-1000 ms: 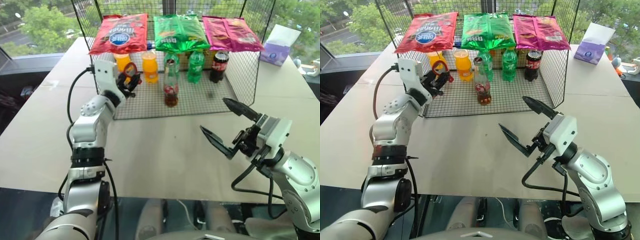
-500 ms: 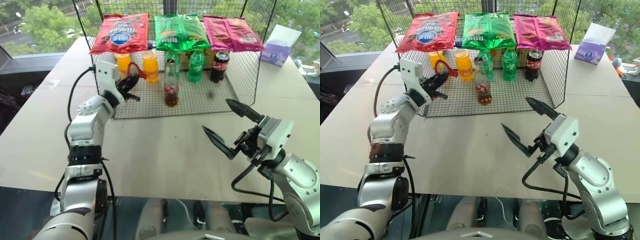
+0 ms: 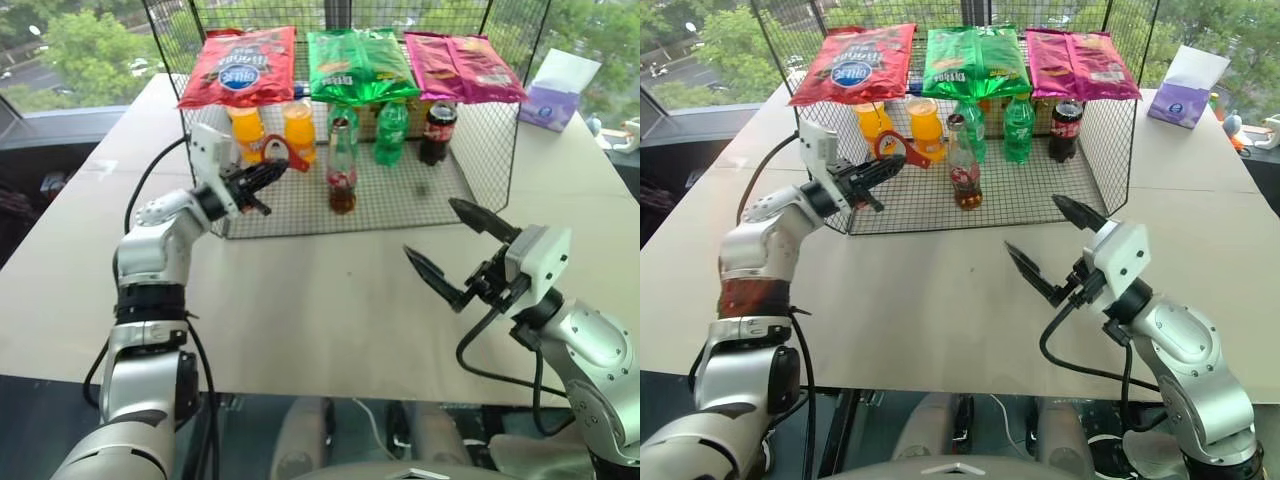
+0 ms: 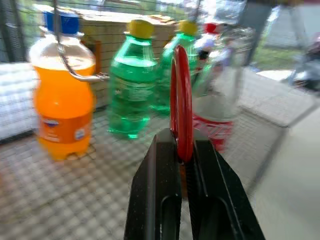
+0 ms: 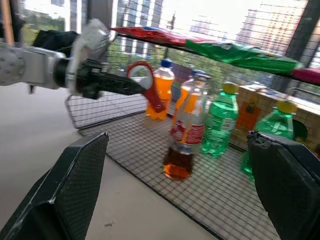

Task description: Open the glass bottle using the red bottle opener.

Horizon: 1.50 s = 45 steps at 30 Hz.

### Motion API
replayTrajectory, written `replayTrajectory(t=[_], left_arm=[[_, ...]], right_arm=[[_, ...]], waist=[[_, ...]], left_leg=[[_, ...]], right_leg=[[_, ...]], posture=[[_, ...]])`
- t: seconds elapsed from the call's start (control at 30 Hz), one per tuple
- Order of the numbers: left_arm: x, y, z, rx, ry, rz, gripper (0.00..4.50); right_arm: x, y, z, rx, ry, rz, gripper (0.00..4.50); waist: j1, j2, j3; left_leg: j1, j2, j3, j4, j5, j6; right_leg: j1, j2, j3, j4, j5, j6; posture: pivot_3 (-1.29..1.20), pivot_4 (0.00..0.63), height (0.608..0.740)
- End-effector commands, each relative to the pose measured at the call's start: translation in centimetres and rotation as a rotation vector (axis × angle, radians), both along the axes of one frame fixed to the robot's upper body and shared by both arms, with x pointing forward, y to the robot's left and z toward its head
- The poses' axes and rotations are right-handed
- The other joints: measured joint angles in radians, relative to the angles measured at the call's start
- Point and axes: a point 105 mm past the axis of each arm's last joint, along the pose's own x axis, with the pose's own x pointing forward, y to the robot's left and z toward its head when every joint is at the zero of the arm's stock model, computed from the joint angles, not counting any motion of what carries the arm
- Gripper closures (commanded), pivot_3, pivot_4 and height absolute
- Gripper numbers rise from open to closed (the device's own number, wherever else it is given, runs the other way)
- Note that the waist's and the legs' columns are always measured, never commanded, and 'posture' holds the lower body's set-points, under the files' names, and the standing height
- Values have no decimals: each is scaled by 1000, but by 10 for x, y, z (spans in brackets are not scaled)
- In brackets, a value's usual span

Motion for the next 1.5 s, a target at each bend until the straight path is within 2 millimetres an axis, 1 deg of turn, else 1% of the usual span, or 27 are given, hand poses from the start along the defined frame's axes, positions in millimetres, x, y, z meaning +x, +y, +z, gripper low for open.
replayTrajectory(t=[0.03, 0.07, 0.13, 0.2, 0.3, 0.4, 0.5, 0.6, 0.67, 0.8, 0.97, 1.07, 1.3, 1.37, 1.4, 1.43, 1.47, 1.5], left_arm=[[-39, 11, 30, -234, 92, -199, 4425], [-45, 11, 31, -257, 116, -226, 4425], [-56, 7, 32, -299, 170, -286, 4425], [-63, -3, 30, -320, 202, -333, 4425], [-74, -19, 27, -340, 231, -405, 4425], [-86, -35, 23, -321, 255, -473, 4425], [-89, -43, 22, -338, 263, -501, 4425], [-95, -49, 18, -333, 283, -541, 4425], [-99, -51, 20, -334, 299, -581, 4425], [-101, -56, 25, -314, 301, -627, 4425], [-104, -63, 30, -278, 287, -694, 4425], [-106, -67, 32, -259, 272, -728, 4425], [-112, -78, 25, -201, 235, -767, 4425], [-112, -79, 22, -193, 227, -766, 4500], [-113, -79, 22, -189, 223, -765, 4500], [-113, -79, 22, -186, 219, -766, 4500], [-114, -79, 22, -183, 216, -767, 4500], [-114, -79, 21, -177, 212, -767, 4500]], right_arm=[[-5, 12, 11, 6, 81, 15, 0], [-4, 13, 11, 8, 105, 13, 0], [-5, 24, 18, 84, 171, 136, 0], [-3, 34, 23, 136, 229, 248, 0], [4, 41, 26, 169, 286, 309, 0], [10, 46, 25, 181, 333, 349, 0], [12, 49, 20, 167, 372, 387, 0], [15, 52, 20, 196, 402, 408, 0], [18, 54, 21, 206, 416, 414, 0], [20, 57, 24, 215, 439, 430, 0], [18, 68, 27, 241, 474, 474, 0], [16, 72, 26, 248, 494, 490, 0], [10, 67, 25, 271, 520, 504, 0], [8, 65, 26, 275, 528, 514, 545], [7, 64, 26, 271, 533, 515, 712], [7, 63, 25, 264, 537, 514, 1303], [6, 62, 25, 257, 541, 514, 1532], [5, 61, 24, 248, 547, 513, 1909]], waist=[[-8, -1, 1], [-11, -3, 2], [-12, -5, 3], [-7, -5, 3], [2, -6, 4], [2, -8, 4], [2, -8, 5], [0, -8, 5], [-2, -8, 5], [-1, -7, 5], [1, -7, 5], [0, -7, 5], [0, -7, 5], [0, -7, 5], [0, -7, 5], [0, -7, 5], [0, -7, 5], [0, -7, 5]], left_leg=[[0, 1, 2, 0, 0, 0], [0, 2, 2, 0, 0, 0], [1, 4, 1, 0, 0, 0], [3, 4, 1, 1, 0, 0], [5, 4, 2, 1, 0, 0], [5, 3, 2, 1, 0, 0], [4, 2, 3, 1, 0, 0], [4, 0, 3, 0, 0, 0], [4, 0, 3, 0, 0, 0], [5, 1, 4, 0, 0, 0], [3, 0, 4, 0, 0, 0], [3, 0, 4, 0, 0, 0], [2, 0, 4, 0, 0, 0], [2, 0, 4, 0, 0, 0], [2, 0, 4, 0, 0, 0], [2, 0, 4, 0, 0, 0], [2, 0, 4, 0, 0, 0], [2, 1, 4, 0, 0, 0]], right_leg=[[-1, 0, 2, 1, 0, 0], [-2, 0, 3, 4, 0, 0], [-2, 0, 3, 6, 0, 0], [-1, 0, 3, 7, 0, 0], [1, -1, 4, 7, -2, -3], [1, -1, 5, 7, -2, -3], [0, -1, 6, 7, 0, -1], [-1, 0, 6, 7, 0, -1], [-1, 1, 7, 7, 0, -1], [-1, 1, 7, 8, -1, -2], [-2, 1, 7, 7, -1, -2], [-2, 1, 7, 6, 0, -1], [-3, 1, 7, 6, -1, -2], [-3, 1, 7, 6, -1, -2], [-3, 1, 7, 6, -1, -2], [-3, 1, 7, 6, -1, -2], [-3, 1, 7, 6, -1, -2], [-4, 1, 7, 6, -2, -3]], posture=[[0, 150, 740], [0, 150, 740], [0, 150, 740], [0, 150, 740], [0, 150, 740], [0, 150, 740], [0, 150, 740], [0, 150, 740], [0, 150, 740], [0, 150, 740], [0, 150, 740], [0, 150, 740], [0, 150, 740], [0, 150, 740], [0, 150, 740], [0, 150, 740], [0, 150, 740], [0, 150, 740]])
